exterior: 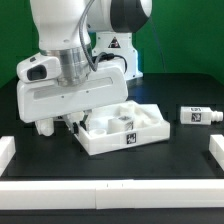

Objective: Assemble square table

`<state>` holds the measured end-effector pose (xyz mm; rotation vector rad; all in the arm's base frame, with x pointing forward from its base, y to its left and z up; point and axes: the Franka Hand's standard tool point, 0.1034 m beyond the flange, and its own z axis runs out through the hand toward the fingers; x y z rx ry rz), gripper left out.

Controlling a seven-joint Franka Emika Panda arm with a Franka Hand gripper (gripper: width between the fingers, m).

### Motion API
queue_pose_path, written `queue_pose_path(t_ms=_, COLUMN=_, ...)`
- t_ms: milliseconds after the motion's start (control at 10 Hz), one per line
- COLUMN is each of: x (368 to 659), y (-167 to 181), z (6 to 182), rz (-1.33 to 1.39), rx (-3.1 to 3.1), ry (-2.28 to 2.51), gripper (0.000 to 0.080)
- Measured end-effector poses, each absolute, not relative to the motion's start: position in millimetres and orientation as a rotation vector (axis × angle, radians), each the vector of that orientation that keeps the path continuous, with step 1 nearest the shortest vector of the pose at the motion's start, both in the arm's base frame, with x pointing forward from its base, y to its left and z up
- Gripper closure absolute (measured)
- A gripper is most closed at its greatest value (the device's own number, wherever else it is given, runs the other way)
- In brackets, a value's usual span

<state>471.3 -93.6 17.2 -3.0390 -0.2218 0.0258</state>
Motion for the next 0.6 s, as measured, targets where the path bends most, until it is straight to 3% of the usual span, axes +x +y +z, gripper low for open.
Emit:
queue_pose_path(t_ms=400, x=524.0, y=-91.3, z=13.9, rz=-0.018, rx=-3.037, ry=0.037, gripper=0.0742)
queue_pose_path(t_ms=600, x=563.1, y=-68.6, z=14.7, rz=-0.055, rx=-3.028, ry=0.193, gripper=0.0742)
